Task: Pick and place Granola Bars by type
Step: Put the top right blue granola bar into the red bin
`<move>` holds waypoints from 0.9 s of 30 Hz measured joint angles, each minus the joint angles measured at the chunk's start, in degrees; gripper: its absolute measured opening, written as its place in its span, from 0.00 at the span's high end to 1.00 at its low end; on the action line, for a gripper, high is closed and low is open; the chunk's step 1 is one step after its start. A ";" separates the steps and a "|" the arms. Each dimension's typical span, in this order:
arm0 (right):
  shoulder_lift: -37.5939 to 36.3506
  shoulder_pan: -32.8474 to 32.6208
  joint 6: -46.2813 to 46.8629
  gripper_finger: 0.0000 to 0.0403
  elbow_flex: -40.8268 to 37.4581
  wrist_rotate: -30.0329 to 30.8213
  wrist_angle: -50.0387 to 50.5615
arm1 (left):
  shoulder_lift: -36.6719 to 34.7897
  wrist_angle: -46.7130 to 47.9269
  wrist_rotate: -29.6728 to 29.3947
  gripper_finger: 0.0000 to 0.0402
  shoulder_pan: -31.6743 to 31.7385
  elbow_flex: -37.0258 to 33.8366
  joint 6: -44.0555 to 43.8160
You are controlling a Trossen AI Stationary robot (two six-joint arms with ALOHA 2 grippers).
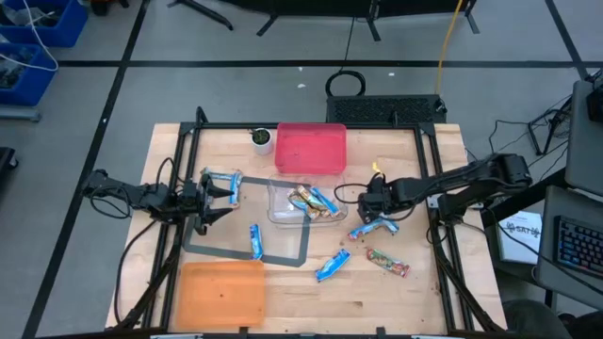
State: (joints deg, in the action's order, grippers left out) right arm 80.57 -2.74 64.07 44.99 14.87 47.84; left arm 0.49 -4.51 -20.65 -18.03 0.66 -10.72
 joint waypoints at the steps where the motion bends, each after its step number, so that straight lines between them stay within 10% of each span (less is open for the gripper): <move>1: 0.42 0.00 0.19 0.29 0.00 0.00 -0.11 | 0.00 0.01 0.01 0.33 0.00 -0.01 -0.02; 18: 3.20 0.04 2.91 0.30 -4.94 -4.33 -7.45 | 0.00 0.00 0.01 0.33 -0.01 -0.01 0.00; 27: 3.31 0.04 1.45 0.46 -5.01 -4.92 -8.98 | -0.02 0.00 0.01 0.33 0.01 0.00 -0.01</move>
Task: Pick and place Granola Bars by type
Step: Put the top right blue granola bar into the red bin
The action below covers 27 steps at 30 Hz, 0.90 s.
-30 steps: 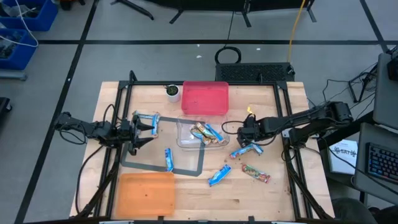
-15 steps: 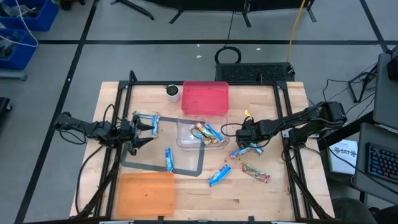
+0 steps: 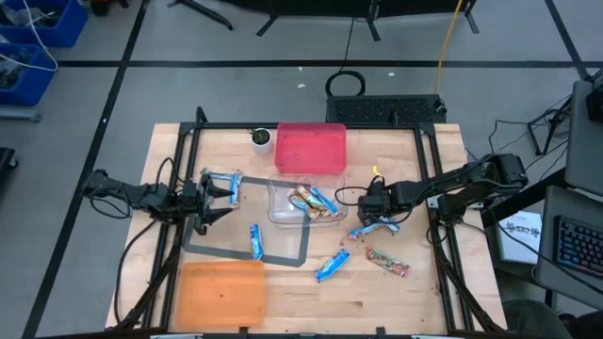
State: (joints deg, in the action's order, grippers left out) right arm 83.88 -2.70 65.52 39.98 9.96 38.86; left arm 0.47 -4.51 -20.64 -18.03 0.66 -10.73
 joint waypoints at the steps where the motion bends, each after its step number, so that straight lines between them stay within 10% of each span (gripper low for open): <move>1: 0.00 0.00 -0.13 0.49 -0.01 -0.18 -0.24 | 0.00 0.00 0.00 0.33 0.00 -0.01 0.01; 19: -0.33 -0.04 -2.38 0.94 -0.12 0.28 0.26 | 0.02 0.00 0.00 0.33 0.01 -0.01 -0.01; 27: -0.76 -0.04 -3.26 0.97 -0.12 0.17 0.30 | 0.00 0.01 0.00 0.33 0.00 -0.01 0.01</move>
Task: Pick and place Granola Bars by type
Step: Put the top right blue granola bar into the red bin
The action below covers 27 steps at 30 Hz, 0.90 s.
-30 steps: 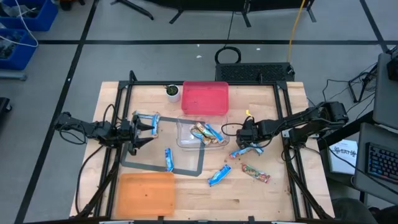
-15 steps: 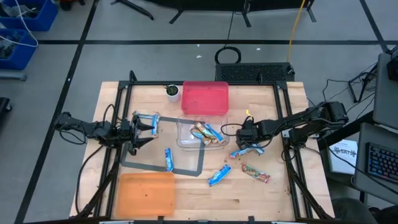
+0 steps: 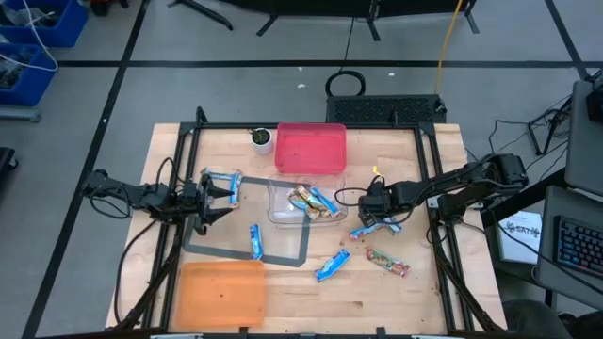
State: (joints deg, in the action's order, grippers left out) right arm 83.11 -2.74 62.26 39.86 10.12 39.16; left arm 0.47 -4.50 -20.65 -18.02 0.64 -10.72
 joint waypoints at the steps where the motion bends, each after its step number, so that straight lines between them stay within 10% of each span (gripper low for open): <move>1: 0.00 0.00 -0.07 0.97 0.00 -0.08 0.02 | 0.01 -0.01 0.00 0.33 0.00 0.01 -0.01; 15: -9.51 -0.02 -0.16 0.98 0.10 -0.34 3.08 | 0.02 0.00 -0.02 0.33 -0.02 0.00 0.00; 27: -13.51 0.00 -11.21 0.98 16.29 9.28 18.32 | 0.01 -0.01 0.00 0.33 -0.01 0.00 0.00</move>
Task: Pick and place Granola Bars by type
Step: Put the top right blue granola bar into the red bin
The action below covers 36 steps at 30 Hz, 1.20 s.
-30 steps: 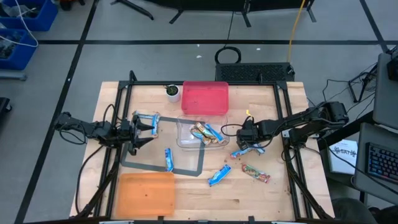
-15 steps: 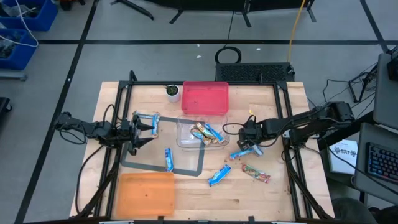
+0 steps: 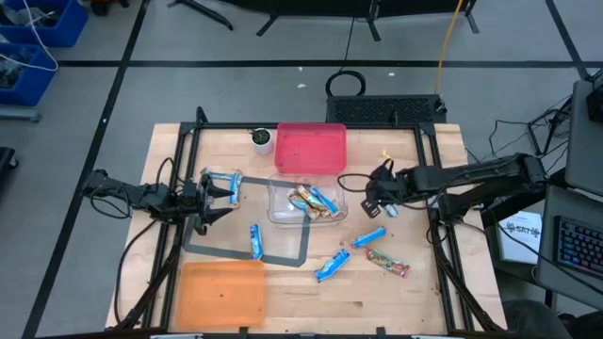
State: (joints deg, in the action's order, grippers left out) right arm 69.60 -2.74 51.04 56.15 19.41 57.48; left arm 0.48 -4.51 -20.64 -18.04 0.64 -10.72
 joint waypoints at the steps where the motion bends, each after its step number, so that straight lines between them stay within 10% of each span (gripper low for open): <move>1: -0.02 0.00 -0.86 0.98 1.59 0.78 1.30 | 0.01 0.00 0.00 0.33 0.01 0.01 0.00; 19: 1.82 0.00 -19.24 0.98 27.90 12.48 5.53 | -0.01 0.00 0.00 0.33 0.01 0.00 0.00; 36: 2.27 -3.06 -41.83 0.99 31.53 13.67 -26.20 | -0.01 0.00 0.00 0.33 0.01 0.00 0.00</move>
State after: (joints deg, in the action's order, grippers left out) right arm 71.88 -5.80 9.22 87.68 33.08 31.28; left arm 0.47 -4.50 -20.64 -18.02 0.64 -10.72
